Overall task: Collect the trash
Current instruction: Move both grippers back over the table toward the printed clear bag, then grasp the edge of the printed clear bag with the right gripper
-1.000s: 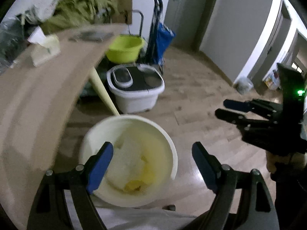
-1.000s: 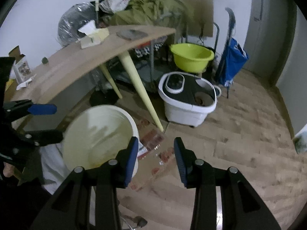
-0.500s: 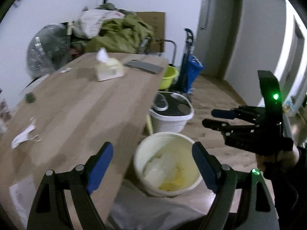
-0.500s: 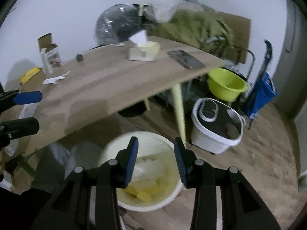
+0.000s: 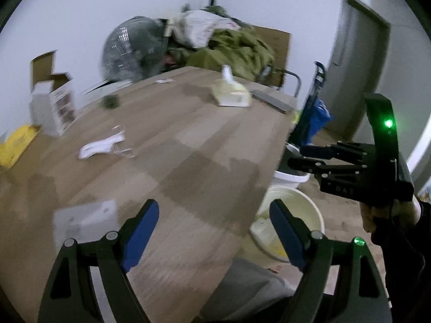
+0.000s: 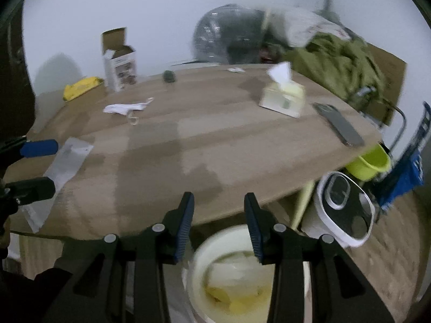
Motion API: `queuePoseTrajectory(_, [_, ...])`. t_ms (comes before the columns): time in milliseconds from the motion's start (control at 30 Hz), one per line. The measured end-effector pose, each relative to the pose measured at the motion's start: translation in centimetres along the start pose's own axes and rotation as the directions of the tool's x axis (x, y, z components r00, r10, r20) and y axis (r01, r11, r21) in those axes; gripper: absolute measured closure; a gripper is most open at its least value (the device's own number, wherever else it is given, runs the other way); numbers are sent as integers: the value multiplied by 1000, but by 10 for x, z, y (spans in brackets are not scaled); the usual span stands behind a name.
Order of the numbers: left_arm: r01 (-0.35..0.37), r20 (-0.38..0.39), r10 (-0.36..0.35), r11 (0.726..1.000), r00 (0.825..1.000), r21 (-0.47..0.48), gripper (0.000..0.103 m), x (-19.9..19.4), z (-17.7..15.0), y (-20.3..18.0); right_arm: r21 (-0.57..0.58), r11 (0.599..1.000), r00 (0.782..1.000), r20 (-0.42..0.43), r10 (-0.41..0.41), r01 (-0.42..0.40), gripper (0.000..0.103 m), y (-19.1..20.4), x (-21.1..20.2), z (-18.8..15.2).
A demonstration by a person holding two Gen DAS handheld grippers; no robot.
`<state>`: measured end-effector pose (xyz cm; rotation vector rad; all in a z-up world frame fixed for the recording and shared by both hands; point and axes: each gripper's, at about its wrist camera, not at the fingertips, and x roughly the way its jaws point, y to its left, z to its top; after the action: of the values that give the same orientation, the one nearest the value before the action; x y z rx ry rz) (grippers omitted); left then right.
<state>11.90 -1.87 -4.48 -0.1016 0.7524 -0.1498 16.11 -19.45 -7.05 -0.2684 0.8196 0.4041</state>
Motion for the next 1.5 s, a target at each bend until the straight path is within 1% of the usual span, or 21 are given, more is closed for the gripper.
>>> queuePoseTrajectory(67, [-27, 6, 27, 999, 1000, -39, 19, -7, -6, 15, -35, 999, 999, -5, 32, -32, 66, 13, 10, 10])
queuePoseTrajectory(100, [-39, 9, 39, 998, 999, -56, 19, -9, -8, 21, -48, 998, 999, -7, 47, -47, 62, 18, 13, 13])
queuePoseTrajectory(133, [-56, 13, 57, 995, 998, -80, 19, -14, -11, 30, -64, 995, 997, -8, 71, -71, 55, 26, 18, 19])
queuePoseTrajectory(200, [-91, 23, 95, 988, 995, -127, 19, -24, -19, 47, -86, 990, 994, -9, 109, -109, 51, 36, 27, 28])
queuePoseTrajectory(300, [-142, 25, 149, 973, 988, -181, 19, -35, -30, 67, -129, 977, 985, -20, 169, -170, 50, 56, 40, 41])
queuePoseTrajectory(400, [-202, 21, 213, 950, 977, -238, 19, -47, -44, 89, -182, 958, 975, -35, 219, -222, 50, 81, 53, 53])
queuePoseTrajectory(500, [-257, 14, 273, 919, 962, -300, 19, -59, -57, 111, -237, 932, 961, -51, 271, -275, 49, 107, 62, 62])
queuePoseTrajectory(567, [-295, 6, 316, 891, 949, -345, 19, -70, -66, 125, -277, 911, 951, -64, 301, -307, 48, 125, 66, 65])
queuePoseTrajectory(600, [-307, 4, 330, 882, 944, -357, 19, -74, -69, 130, -297, 899, 946, -71, 317, -323, 47, 132, 67, 66])
queuePoseTrajectory(633, [-328, -1, 354, 866, 935, -377, 19, -80, -74, 138, -319, 884, 939, -79, 334, -342, 47, 142, 68, 66])
queuePoseTrajectory(700, [-358, -5, 389, 842, 921, -403, 19, -91, -83, 146, -360, 854, 925, -96, 367, -376, 47, 161, 66, 65])
queuePoseTrajectory(733, [-370, -6, 403, 832, 915, -413, 19, -96, -87, 149, -386, 832, 915, -109, 389, -400, 47, 172, 65, 63])
queuePoseTrajectory(833, [-405, -12, 447, 800, 895, -443, 19, -112, -98, 158, -431, 783, 890, -138, 434, -448, 47, 196, 59, 54])
queuePoseTrajectory(933, [-430, -23, 476, 772, 879, -468, 19, -124, -110, 164, -483, 718, 859, -186, 476, -502, 47, 223, 53, 40])
queuePoseTrajectory(1100, [-444, -33, 498, 739, 866, -506, 19, -138, -125, 168, -544, 614, 811, -260, 524, -571, 47, 265, 43, 15])
queuePoseTrajectory(1233, [-452, -36, 512, 722, 858, -524, 19, -147, -135, 168, -576, 558, 789, -301, 535, -598, 47, 291, 39, 2])
queuePoseTrajectory(1333, [-454, -38, 517, 712, 855, -535, 19, -152, -142, 168, -586, 534, 779, -321, 539, -610, 47, 299, 35, -7])
queuePoseTrajectory(1500, [-453, -50, 514, 700, 856, -553, 19, -155, -152, 168, -612, 510, 783, -338, 523, -605, 47, 311, 36, -14])
